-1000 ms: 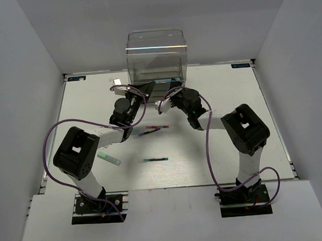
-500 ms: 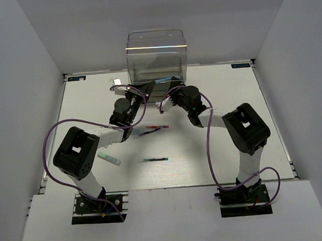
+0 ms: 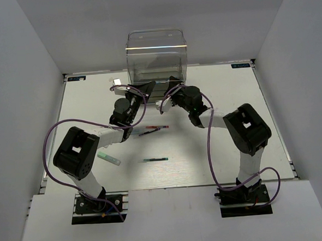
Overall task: Sort the stationery into containers
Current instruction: Place the stationery in the storage box, then close the storage box at the center of the board.
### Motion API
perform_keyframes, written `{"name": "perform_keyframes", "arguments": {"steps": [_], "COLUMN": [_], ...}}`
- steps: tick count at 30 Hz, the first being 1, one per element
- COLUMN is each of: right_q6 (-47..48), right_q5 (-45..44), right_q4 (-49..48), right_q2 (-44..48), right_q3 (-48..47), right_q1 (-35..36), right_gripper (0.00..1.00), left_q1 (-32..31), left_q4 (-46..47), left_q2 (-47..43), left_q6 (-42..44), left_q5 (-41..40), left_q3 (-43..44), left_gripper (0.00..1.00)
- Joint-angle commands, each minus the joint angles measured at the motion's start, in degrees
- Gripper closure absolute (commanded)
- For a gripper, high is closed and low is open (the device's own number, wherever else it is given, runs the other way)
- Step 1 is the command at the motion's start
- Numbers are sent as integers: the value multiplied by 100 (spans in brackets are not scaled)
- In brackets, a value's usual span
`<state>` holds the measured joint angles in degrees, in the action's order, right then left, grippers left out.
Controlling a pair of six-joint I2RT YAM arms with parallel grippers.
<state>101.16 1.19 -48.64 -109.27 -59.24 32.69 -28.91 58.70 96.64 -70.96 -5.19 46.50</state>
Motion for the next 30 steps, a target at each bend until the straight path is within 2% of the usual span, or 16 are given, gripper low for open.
{"name": "perform_keyframes", "arguments": {"steps": [1, 9, 12, 13, 15, 16, 17, 19, 21, 24, 25, 28, 29, 30], "right_q6": [-378, -1028, -1213, -1283, -1503, -1634, -1792, -1942, -2344, -3110, -3233, -3699, -3979, -4077], "right_q5": [319, 1365, 2267, 2385, 2987, 3114, 3220, 3563, 3634, 3669, 3669, 3573, 3450, 3397], "right_q4": [-348, 424, 1267, 1887, 2584, 3780, 4114, 5237, 5321, 5138, 5102, 4935, 4665, 4506], "right_q2": [415, 1608, 2188, 2287, 2585, 2708, 2762, 2806, 2955, 3253, 3298, 3474, 3500, 3562], "right_q3": [132, 992, 1282, 1327, 1302, 1232, 1040, 959, 1090, 1441, 1477, 1731, 1836, 1933], "right_q1": [-25, -52, -87, -113, -131, -148, -157, -157, -157, -140, -166, -166, -157, -157], "right_gripper": [56, 56, 55, 55, 61, 65, 76, 90, 94, 94, 94, 93, 93, 92], "left_q1": [-1, -1, -1, -1, -1, -1, -1, -1, -1, -1, -1, -1, -1, -1], "left_q4": [441, 389, 388, 327, 266, 152, 73, -60, -322, -770, -850, -1001, -1070, -1123], "left_q2": [-304, -304, -304, -304, -304, -304, -251, -199, -146, -93, -23, 91, 92, 92], "left_q6": [100, 100, 100, 48, 47, -14, -14, -67, -198, -304, -305, -454, -532, -533], "left_q5": [-52, -52, -52, -52, -52, -113, -114, -166, -219, -272, -272, -325, -325, -325], "left_q3": [87, 87, 87, 87, 35, -18, -18, -71, -132, -132, -80, -80, -80, -19], "left_gripper": [100, 100, 100, 100, 100, 100, 100, 100, 100, 100, 91, 75, 63, 57]}}
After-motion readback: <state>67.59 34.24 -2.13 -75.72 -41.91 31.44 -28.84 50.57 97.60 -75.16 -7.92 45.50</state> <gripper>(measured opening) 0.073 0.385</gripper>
